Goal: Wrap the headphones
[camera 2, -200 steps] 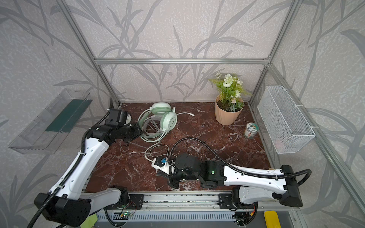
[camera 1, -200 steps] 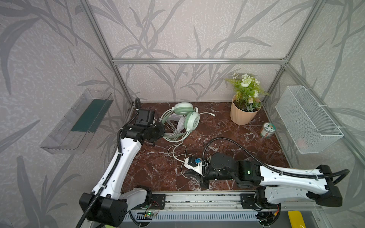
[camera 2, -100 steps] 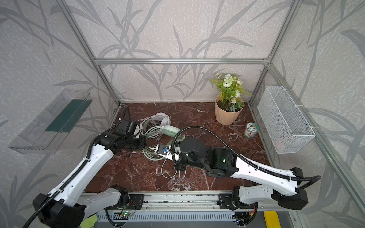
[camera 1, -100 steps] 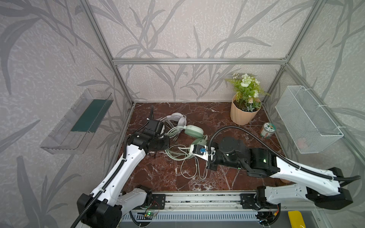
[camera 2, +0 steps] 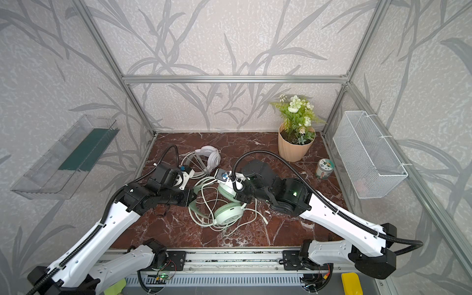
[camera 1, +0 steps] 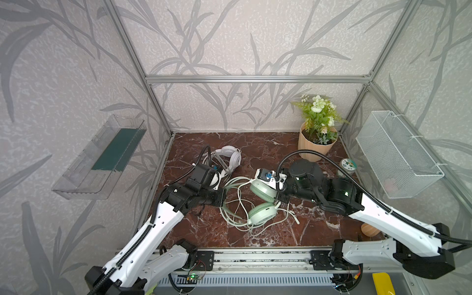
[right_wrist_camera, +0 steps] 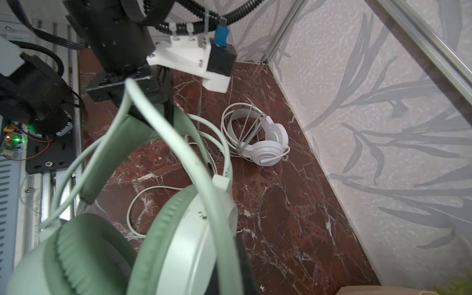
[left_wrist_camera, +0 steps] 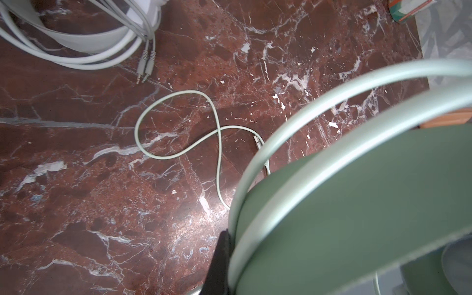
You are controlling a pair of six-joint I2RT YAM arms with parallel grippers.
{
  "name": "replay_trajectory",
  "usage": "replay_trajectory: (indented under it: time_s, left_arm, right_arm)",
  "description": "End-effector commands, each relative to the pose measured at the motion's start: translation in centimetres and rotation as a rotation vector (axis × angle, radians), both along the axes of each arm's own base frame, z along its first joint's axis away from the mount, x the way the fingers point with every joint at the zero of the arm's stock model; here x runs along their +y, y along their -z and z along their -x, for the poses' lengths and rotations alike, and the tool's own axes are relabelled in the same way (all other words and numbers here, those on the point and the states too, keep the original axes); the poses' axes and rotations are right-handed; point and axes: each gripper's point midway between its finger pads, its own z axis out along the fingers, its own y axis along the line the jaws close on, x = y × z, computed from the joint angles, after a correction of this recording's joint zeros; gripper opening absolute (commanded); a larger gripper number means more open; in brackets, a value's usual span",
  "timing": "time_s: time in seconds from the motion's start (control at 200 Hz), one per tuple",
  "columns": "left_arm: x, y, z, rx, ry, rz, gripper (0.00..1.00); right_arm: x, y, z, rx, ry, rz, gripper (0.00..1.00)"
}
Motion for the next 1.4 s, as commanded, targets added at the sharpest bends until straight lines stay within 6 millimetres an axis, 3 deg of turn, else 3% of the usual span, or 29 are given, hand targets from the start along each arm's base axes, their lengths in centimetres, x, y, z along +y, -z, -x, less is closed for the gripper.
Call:
replay_trajectory:
  time_s: [0.0,0.17,0.19,0.315,0.5,0.68,0.8,0.875,0.98,1.085,1.319,1.394]
  left_arm:
    - [-2.0,-1.6,1.3,-0.034,0.110,0.089,0.00]
    - [-3.8,-2.5,3.5,-0.038,0.234,0.144,0.00]
    - [-4.0,-2.7,3.8,-0.040,0.251,0.151,0.00]
    - [-4.7,-4.2,5.4,-0.077,0.329,0.208,0.00]
    - [-3.5,-6.8,6.4,-0.177,0.315,0.241,0.00]
    - [-1.5,-5.8,4.9,-0.182,0.225,0.100,0.00]
    - [-1.7,-7.0,5.0,-0.223,0.235,0.136,0.00]
    - [-0.2,-7.6,3.7,-0.290,0.153,0.076,0.00]
    - [2.0,-7.6,2.2,-0.328,0.050,-0.041,0.00]
    - [1.9,-7.8,2.1,-0.327,0.063,-0.047,0.00]
    - [2.2,-10.4,2.7,-0.398,0.061,-0.002,0.00]
    - [1.4,-10.9,3.3,-0.392,0.102,0.045,0.00]
  right_arm:
    - [-0.7,-1.1,-1.1,-0.056,0.026,0.006,0.00]
    - [-1.1,-1.3,-1.6,-0.089,0.043,-0.005,0.00]
    - [-1.8,-1.4,-2.5,-0.091,0.073,-0.009,0.00]
    - [-2.2,-1.3,-3.4,-0.089,0.100,-0.028,0.00]
    - [-2.3,-1.4,-3.0,-0.069,0.085,-0.055,0.00]
    - [-1.5,-3.2,0.0,0.013,-0.038,-0.166,0.00]
    - [-1.1,-2.7,1.7,0.089,-0.101,-0.193,0.00]
    - [-0.9,-2.1,2.6,0.134,-0.127,-0.188,0.00]
    - [-1.0,-2.7,3.7,0.142,-0.147,-0.215,0.00]
    - [-1.3,-3.6,4.8,0.155,-0.171,-0.248,0.00]
    - [-2.3,-2.1,5.8,0.193,-0.172,-0.217,0.00]
    - [-2.5,-1.9,5.5,0.180,-0.157,-0.216,0.00]
